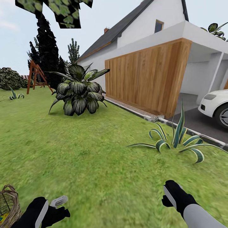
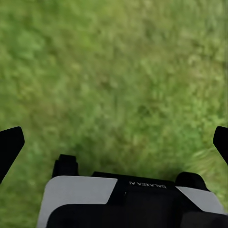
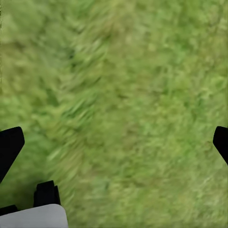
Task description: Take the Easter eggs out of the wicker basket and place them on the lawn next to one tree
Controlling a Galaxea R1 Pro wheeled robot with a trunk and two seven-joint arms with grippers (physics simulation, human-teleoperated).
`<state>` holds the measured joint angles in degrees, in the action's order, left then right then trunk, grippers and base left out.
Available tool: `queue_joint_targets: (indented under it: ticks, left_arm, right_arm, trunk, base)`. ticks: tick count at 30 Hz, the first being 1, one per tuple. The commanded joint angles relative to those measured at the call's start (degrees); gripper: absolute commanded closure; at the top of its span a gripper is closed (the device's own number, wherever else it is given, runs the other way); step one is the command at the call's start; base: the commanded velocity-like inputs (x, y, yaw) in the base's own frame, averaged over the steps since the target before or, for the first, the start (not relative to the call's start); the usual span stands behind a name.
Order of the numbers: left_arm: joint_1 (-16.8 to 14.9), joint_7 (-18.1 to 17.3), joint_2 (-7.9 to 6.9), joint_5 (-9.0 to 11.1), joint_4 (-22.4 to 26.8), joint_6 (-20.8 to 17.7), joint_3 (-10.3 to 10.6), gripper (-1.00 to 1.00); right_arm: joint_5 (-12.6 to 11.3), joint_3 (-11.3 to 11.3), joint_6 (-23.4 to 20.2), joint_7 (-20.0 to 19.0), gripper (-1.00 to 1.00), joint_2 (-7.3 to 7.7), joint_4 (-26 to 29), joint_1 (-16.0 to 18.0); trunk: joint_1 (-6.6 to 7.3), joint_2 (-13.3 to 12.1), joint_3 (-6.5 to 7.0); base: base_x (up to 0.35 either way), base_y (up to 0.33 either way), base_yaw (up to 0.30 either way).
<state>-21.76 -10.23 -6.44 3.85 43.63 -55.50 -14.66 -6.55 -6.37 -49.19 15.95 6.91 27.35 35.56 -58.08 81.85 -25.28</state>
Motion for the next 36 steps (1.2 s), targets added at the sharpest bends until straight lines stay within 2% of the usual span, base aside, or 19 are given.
queue_joint_targets:
  ticks: [1, 3, 6, 12, 17, 23, 36]
  left_arm:
    - [-0.03, 0.12, 0.21, 0.36, 0.05, -0.31, -0.1, -1.0]
    - [-0.03, -0.18, -0.41, 0.29, 0.7, 0.34, 0.42, -1.0]
    - [-0.03, -0.17, -0.41, 0.3, 1.66, 0.54, 0.42, -1.0]
    - [-0.03, 0.16, 1.19, 0.07, 3.57, 1.39, 0.36, -1.0]
    - [-0.03, 0.09, 1.37, 0.1, 4.68, 1.44, 0.29, -1.0]
    - [-0.03, 0.04, 1.43, 0.1, 4.7, 1.45, 0.38, -1.0]
    - [-0.03, 0.03, 1.6, 0.15, 4.44, 1.45, 0.42, -1.0]
  right_arm:
    - [-0.64, -0.46, -0.22, 0.3, -1.0, 0.0, 0.02, 0.03]
    - [-0.73, -0.84, 0.43, -0.35, -1.0, 0.66, 0.68, 0.69]
    - [-0.74, -0.8, 1.27, -0.43, -1.0, 1.31, 1.65, 1.68]
    - [-0.32, -0.75, 2.81, -0.49, -1.0, -0.11, 3.59, 3.64]
    - [-0.09, -0.75, 4.41, -0.48, -1.0, -0.23, 4.79, 5.27]
    - [0.0, -0.76, 6.34, -0.41, -1.0, -0.25, 4.73, 5.31]
    - [-0.03, -0.75, 7.53, -0.4, -1.0, -0.27, 4.73, 5.31]
  trunk:
    - [0.0, 0.04, -0.07]
    - [0.0, 0.04, -0.07]
    - [0.0, 0.04, -0.07]
    - [0.0, 0.04, -0.07]
    - [0.0, 0.04, -0.07]
    - [0.0, 0.04, -0.07]
    - [0.0, 0.04, -0.07]
  base:
    - [0.0, 0.0, 0.0]
    - [0.0, 0.0, 0.0]
    - [0.0, 0.0, 0.0]
    - [0.0, 0.0, 0.0]
    - [0.0, 0.0, 0.0]
    - [0.005, 0.0, 0.0]
    - [0.3, 0.0, 0.0]
